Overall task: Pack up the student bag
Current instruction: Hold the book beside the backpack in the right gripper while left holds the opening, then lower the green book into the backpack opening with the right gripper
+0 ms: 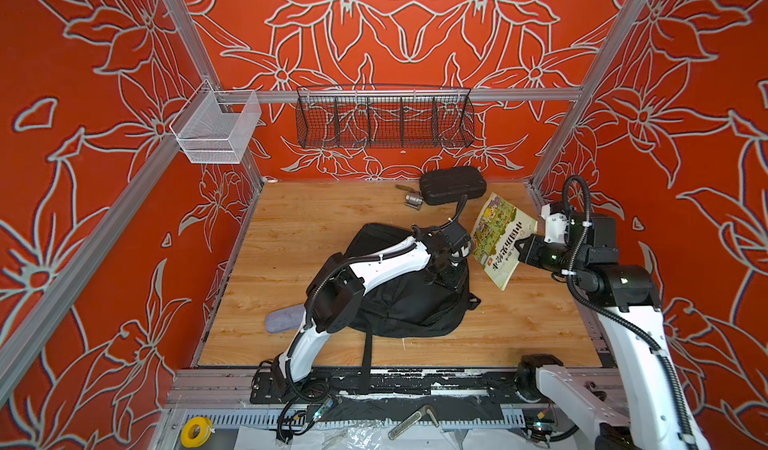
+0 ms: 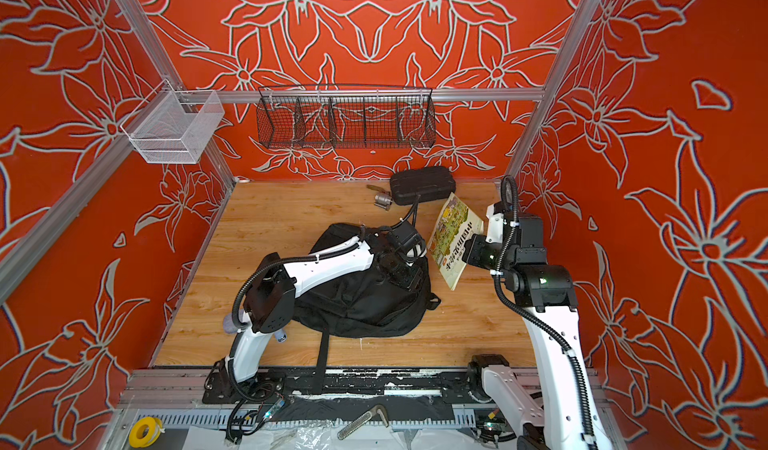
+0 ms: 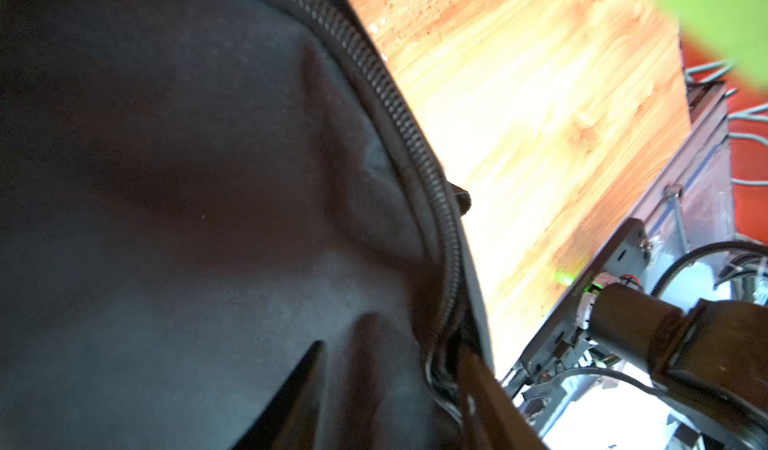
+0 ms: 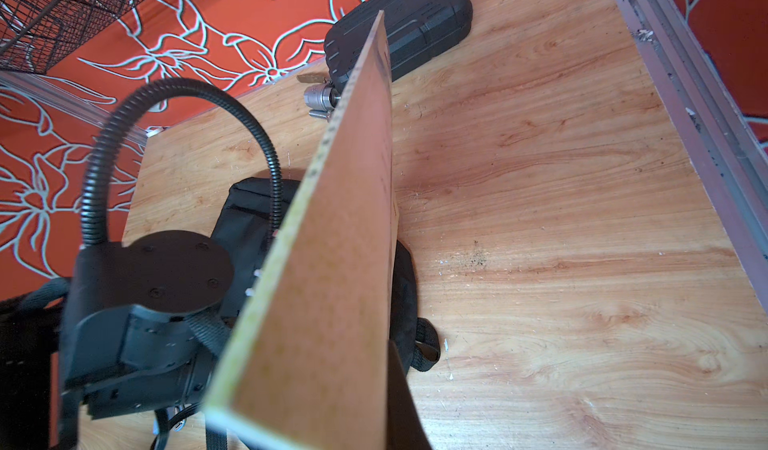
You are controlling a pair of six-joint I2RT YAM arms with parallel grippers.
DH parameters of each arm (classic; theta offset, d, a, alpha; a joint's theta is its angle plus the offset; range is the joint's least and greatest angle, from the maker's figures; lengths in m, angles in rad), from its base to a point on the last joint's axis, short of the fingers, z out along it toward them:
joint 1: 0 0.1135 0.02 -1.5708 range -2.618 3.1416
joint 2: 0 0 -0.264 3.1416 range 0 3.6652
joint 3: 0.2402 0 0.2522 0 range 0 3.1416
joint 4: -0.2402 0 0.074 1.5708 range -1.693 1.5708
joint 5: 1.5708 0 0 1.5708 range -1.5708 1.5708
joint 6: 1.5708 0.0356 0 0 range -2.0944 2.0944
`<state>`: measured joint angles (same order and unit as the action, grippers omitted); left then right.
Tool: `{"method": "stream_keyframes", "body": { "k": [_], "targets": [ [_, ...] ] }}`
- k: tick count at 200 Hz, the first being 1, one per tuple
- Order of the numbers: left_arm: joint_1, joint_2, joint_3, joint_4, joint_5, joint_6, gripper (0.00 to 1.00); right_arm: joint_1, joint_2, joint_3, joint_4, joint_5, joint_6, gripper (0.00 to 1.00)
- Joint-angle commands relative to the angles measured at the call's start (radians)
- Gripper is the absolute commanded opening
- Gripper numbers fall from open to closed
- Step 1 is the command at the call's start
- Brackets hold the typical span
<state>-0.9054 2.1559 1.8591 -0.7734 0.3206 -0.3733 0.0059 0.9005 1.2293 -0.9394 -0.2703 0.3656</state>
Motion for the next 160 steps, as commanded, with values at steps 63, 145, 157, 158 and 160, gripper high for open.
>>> {"method": "stream_keyframes", "body": {
  "k": [63, 145, 157, 158, 160],
  "targets": [
    [-0.006, 0.103, 0.119, -0.059, -0.048, -0.036, 0.10, -0.004, -0.022, -0.008, -0.006, -0.049, 0.002, 0.00],
    [0.146, -0.133, -0.047, -0.072, -0.081, 0.036, 0.00, -0.009, 0.038, 0.035, -0.079, -0.157, -0.003, 0.00],
    [0.146, -0.135, -0.042, -0.075, -0.075, 0.035, 0.00, -0.011, 0.047, 0.023, -0.079, -0.174, -0.005, 0.00],
    [0.146, -0.135, -0.041, -0.076, -0.074, 0.035, 0.00, -0.012, 0.047, 0.022, -0.078, -0.178, -0.005, 0.00],
    [0.147, -0.134, -0.039, -0.076, -0.074, 0.034, 0.00, -0.011, 0.049, 0.020, -0.077, -0.187, -0.005, 0.00]
  ]
}}
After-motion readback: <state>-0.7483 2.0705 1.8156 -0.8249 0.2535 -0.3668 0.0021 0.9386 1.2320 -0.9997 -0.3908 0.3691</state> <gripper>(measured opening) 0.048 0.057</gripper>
